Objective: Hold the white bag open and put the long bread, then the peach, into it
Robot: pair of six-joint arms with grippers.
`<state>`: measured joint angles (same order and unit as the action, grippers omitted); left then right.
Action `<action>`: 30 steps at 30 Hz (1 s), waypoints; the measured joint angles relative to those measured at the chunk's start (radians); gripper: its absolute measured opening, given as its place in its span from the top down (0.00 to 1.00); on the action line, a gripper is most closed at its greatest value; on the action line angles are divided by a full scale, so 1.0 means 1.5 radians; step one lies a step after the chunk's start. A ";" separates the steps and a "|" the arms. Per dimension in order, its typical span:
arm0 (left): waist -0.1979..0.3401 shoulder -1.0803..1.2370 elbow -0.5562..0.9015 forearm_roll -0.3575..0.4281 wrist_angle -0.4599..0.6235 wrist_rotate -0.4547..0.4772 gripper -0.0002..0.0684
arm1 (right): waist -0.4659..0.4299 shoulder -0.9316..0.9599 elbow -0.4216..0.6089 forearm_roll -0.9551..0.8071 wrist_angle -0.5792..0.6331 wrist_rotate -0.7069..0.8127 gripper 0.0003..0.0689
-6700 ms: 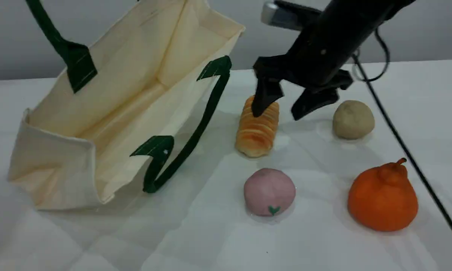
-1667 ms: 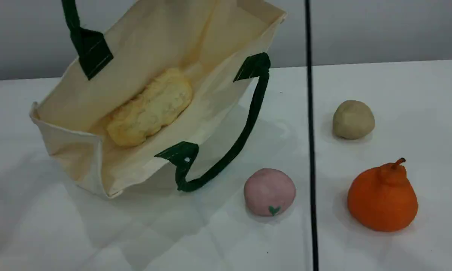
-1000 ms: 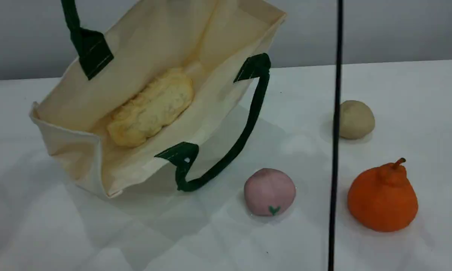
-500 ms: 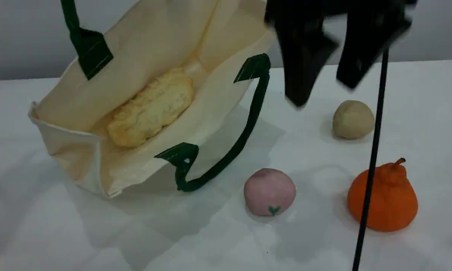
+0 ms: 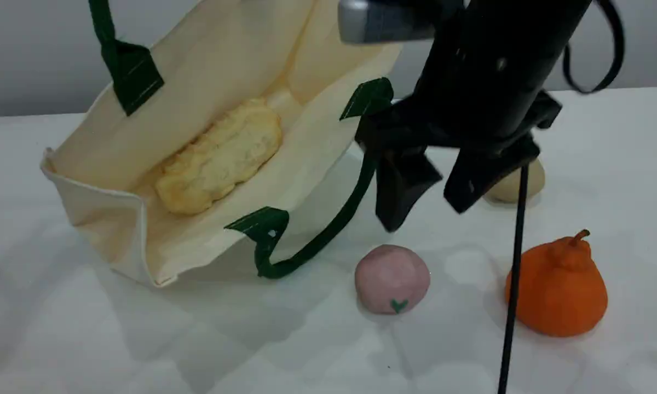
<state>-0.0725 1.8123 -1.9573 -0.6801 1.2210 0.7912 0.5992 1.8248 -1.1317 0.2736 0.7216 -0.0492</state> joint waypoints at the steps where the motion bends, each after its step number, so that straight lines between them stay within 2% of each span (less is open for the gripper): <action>1: 0.000 0.000 0.000 0.000 0.000 0.000 0.88 | 0.000 0.008 0.000 0.010 -0.009 -0.004 0.25; 7: 0.000 0.000 0.000 0.000 0.000 0.000 0.88 | 0.000 0.070 -0.001 0.047 -0.064 -0.044 0.25; 16: 0.000 0.000 0.000 0.000 0.000 0.000 0.88 | 0.000 0.135 -0.001 0.065 -0.157 -0.044 0.25; 30: 0.000 0.000 0.000 0.000 0.000 0.000 0.88 | -0.001 0.198 -0.003 0.064 -0.194 -0.048 0.27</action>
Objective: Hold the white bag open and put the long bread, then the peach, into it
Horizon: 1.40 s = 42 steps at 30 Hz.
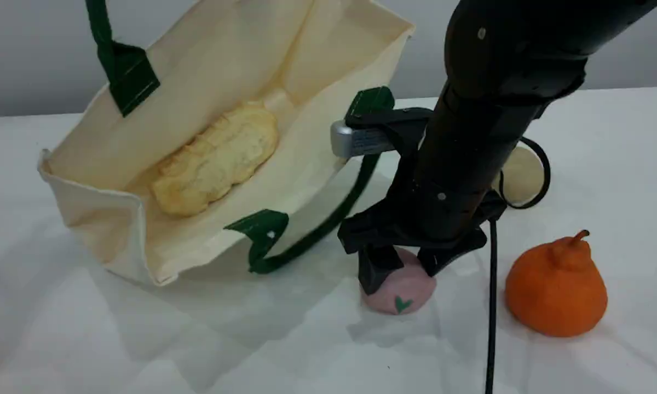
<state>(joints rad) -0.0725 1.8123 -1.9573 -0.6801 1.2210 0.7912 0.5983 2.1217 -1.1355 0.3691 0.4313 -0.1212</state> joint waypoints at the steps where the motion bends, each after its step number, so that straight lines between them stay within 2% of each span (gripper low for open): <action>1: 0.000 0.000 0.000 0.000 0.000 0.000 0.88 | 0.000 0.002 0.000 0.002 0.001 0.000 0.29; 4: 0.000 0.000 0.000 0.000 0.000 0.000 0.88 | 0.000 0.004 0.000 0.001 0.013 0.001 0.40; 6: 0.000 0.000 0.000 0.000 0.000 0.000 0.88 | 0.000 0.004 0.000 0.001 0.023 0.001 0.51; 8: 0.000 0.000 0.000 0.000 0.000 0.000 0.88 | 0.001 0.004 0.000 0.001 0.030 0.002 0.57; 13: 0.000 0.000 0.000 0.000 0.000 -0.010 0.88 | 0.001 -0.010 0.000 -0.009 0.039 0.002 0.57; 16: 0.000 0.000 0.000 0.000 0.000 -0.010 0.88 | 0.001 -0.034 -0.008 -0.031 0.079 0.007 0.60; 30: 0.000 0.000 0.000 0.000 0.000 -0.010 0.88 | 0.000 -0.231 -0.017 -0.179 0.160 0.116 0.61; 34: 0.000 0.000 0.000 0.000 0.000 -0.010 0.88 | 0.001 -0.287 -0.019 -0.163 0.149 0.116 0.61; 42: 0.000 0.000 0.000 0.000 0.000 -0.010 0.88 | 0.044 -0.308 -0.020 -0.139 0.054 0.058 0.61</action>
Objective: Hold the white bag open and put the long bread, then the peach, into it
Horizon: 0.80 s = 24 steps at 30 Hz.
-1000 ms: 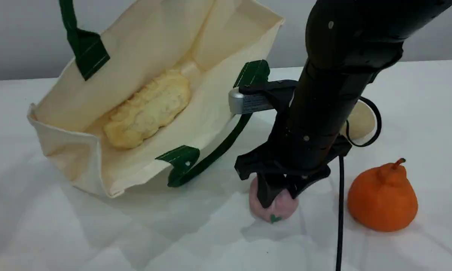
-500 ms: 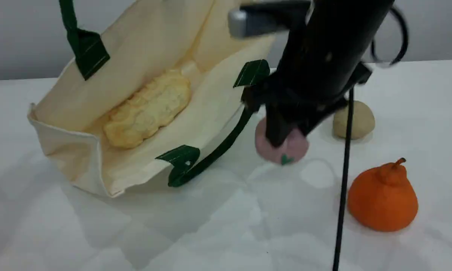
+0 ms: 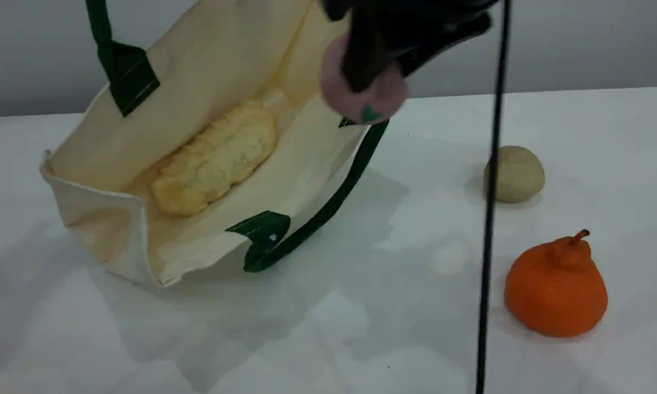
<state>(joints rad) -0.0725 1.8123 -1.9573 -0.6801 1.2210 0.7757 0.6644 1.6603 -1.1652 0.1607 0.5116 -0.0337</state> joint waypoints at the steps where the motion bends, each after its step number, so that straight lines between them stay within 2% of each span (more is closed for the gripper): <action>1: 0.000 0.000 0.000 0.000 0.000 0.000 0.88 | 0.008 0.001 0.000 0.000 -0.020 -0.010 0.61; 12: 0.000 0.000 0.000 0.000 0.000 -0.002 0.88 | 0.023 0.095 -0.019 0.000 -0.183 -0.022 0.61; 21: 0.000 0.000 0.000 0.000 0.000 -0.002 0.88 | 0.035 0.197 -0.094 0.014 -0.232 -0.021 0.62; 24: 0.000 0.000 0.000 0.000 0.000 -0.002 0.88 | 0.041 0.212 -0.096 0.015 -0.254 -0.021 0.62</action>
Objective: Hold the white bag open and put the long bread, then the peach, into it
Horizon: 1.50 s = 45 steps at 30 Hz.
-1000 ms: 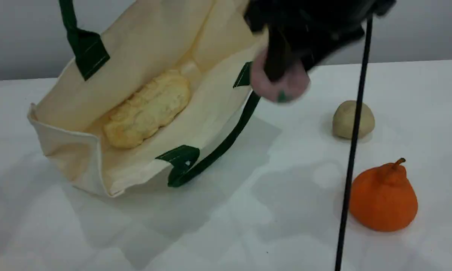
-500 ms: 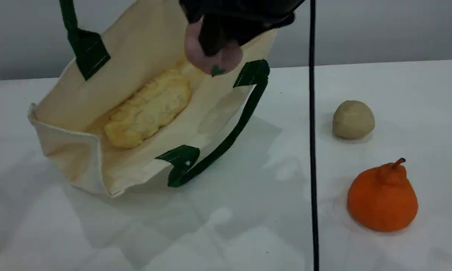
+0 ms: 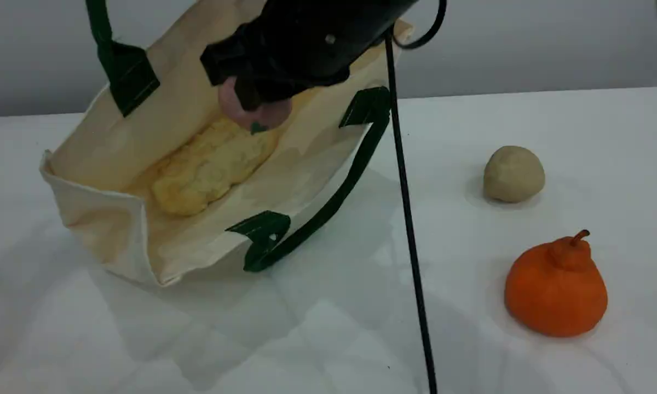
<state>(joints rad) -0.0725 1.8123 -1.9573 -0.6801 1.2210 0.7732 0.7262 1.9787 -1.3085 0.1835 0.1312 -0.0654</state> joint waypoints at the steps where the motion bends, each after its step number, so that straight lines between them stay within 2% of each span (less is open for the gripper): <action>1: 0.000 0.000 0.000 0.000 0.000 0.000 0.88 | 0.001 0.001 0.000 0.000 0.000 0.000 0.62; 6: 0.000 0.000 0.000 0.000 0.000 0.000 0.88 | 0.002 0.001 -0.004 0.018 -0.003 0.003 0.59; 12: 0.000 0.000 0.000 0.000 0.000 0.000 0.88 | 0.002 0.001 -0.004 0.051 0.006 0.003 0.25; 14: 0.000 0.000 0.000 0.000 0.000 0.000 0.88 | 0.002 0.000 -0.004 0.050 0.011 0.001 0.17; 16: 0.000 0.000 0.000 0.000 0.001 0.000 0.88 | 0.002 -0.001 -0.004 0.048 0.025 0.000 0.13; 22: 0.000 0.000 0.000 0.000 0.000 0.000 0.88 | -0.001 -0.021 -0.004 0.008 0.046 -0.001 0.15; 28: 0.000 0.000 0.000 0.000 0.000 0.000 0.88 | -0.031 -0.091 -0.004 -0.064 0.128 0.001 0.16; 36: 0.000 0.000 0.000 0.000 0.000 0.000 0.88 | -0.097 -0.200 -0.004 -0.094 0.215 0.006 0.16; 45: 0.000 0.000 0.000 0.000 0.000 0.000 0.88 | -0.196 -0.306 -0.004 -0.122 0.237 0.012 0.16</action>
<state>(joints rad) -0.0725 1.8123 -1.9573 -0.6801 1.2215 0.7732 0.4315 1.5197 -1.3140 0.0000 0.4865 -0.0470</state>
